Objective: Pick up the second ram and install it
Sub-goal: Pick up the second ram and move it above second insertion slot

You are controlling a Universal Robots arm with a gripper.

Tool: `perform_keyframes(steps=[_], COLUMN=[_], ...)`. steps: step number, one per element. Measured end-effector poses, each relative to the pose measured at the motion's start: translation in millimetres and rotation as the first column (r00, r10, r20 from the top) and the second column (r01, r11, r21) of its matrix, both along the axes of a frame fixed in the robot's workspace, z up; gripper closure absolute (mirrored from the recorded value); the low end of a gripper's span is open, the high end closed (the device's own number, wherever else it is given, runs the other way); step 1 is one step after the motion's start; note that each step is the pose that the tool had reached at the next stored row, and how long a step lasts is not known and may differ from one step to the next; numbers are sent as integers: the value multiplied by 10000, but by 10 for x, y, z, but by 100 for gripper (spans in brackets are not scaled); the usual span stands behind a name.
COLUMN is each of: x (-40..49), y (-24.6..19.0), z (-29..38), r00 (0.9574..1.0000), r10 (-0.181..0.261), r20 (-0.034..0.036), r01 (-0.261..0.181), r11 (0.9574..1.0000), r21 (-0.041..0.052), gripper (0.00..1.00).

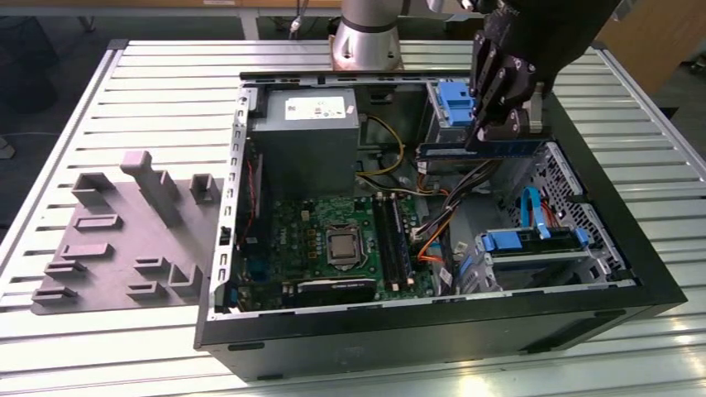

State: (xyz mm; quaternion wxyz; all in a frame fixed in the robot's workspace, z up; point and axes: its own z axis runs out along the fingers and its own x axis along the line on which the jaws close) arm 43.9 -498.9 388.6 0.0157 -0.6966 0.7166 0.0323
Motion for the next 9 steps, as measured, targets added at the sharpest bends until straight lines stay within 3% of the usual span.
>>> perform_keyframes(steps=[9], x=[-73], y=[0], z=[0], r00=[10000], r10=[0], r20=[1], r01=[0], r11=[10000], r21=[0], gripper=[88])
